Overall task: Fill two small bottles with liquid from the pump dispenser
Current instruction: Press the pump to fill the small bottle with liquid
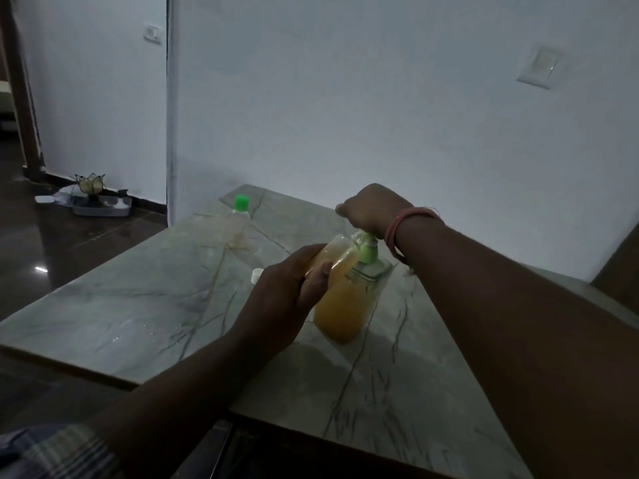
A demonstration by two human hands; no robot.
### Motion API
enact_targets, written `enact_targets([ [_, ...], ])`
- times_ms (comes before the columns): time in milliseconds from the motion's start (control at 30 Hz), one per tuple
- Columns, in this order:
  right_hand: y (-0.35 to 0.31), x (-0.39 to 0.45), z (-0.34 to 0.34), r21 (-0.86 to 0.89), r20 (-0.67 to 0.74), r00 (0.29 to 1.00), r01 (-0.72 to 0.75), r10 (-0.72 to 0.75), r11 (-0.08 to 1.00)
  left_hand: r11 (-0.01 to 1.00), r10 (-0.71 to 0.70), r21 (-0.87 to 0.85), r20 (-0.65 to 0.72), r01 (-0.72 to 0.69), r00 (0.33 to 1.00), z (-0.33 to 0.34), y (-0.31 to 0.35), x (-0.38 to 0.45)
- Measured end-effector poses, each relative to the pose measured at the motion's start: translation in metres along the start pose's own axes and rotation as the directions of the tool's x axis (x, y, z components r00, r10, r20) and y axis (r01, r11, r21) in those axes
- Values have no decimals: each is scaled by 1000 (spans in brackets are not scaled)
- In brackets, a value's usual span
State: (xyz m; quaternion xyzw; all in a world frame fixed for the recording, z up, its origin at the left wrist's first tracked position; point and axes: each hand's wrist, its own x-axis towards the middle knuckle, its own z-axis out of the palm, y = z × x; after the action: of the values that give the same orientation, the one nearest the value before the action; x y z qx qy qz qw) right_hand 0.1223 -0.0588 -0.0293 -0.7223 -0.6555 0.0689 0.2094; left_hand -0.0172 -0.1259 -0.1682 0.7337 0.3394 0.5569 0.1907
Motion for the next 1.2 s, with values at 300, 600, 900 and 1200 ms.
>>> enact_targets([
  [300, 3, 0, 4, -48, -6, 1000, 0, -1, 999, 1000, 3, -2, 0, -3, 1000, 2, 0, 0],
  [600, 4, -5, 5, 94, -53, 998, -20, 25, 995, 999, 40, -34, 5, -40, 999, 1, 0, 0],
  [900, 1, -5, 2, 124, -16, 1000, 1, 1, 992, 999, 26, -31, 4, -26, 1000, -1, -2, -2],
  [1200, 0, -4, -2, 67, -6, 1000, 8, -7, 998, 999, 8, -40, 27, -7, 1000, 0, -2, -1],
])
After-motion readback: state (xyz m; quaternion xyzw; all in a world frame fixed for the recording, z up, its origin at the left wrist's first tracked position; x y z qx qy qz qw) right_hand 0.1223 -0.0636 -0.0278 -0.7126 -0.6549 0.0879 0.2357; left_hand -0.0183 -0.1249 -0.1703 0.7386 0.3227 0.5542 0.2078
